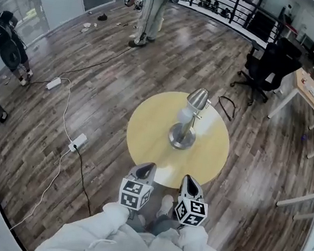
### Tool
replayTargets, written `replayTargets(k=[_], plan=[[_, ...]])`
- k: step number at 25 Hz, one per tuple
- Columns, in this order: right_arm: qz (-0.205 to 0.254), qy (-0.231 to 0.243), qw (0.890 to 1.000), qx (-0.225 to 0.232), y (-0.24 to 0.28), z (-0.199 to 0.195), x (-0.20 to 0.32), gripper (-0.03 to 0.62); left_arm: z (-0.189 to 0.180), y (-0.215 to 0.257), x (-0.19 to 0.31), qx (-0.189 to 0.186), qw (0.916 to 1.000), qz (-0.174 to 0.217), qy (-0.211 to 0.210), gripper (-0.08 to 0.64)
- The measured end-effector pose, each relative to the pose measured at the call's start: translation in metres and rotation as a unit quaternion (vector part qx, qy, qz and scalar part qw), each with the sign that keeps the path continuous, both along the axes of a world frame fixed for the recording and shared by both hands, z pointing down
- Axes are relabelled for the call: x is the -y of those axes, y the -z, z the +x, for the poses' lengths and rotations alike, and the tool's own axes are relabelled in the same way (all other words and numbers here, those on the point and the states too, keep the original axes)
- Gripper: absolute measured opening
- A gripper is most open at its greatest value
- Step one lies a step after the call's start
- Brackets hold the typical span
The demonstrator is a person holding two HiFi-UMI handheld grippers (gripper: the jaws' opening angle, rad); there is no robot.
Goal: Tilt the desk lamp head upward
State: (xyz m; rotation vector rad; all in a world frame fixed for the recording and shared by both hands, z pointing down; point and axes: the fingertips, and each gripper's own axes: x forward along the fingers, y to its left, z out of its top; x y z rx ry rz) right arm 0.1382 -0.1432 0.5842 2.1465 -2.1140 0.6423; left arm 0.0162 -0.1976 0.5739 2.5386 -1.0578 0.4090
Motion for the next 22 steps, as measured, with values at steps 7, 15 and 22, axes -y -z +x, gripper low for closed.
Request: replayTargets(k=[7,15,22], plan=[[0.012,-0.003,1.000,-0.004,0.014,-0.018,-0.041,0.014,-0.011,0.008,-0.049,-0.010,0.9999,-0.001,-0.004,0.001],[0.038,0.024,0.999,-0.010,0.036,-0.021,-0.052,0.014,-0.009,0.020,-0.071,-0.001,0.9999,0.013,0.009,0.001],[0.041,0.041,0.998,-0.026,0.043,-0.022,-0.047,0.014,-0.004,0.033,-0.072,-0.001,0.9995,0.029,0.011,0.001]])
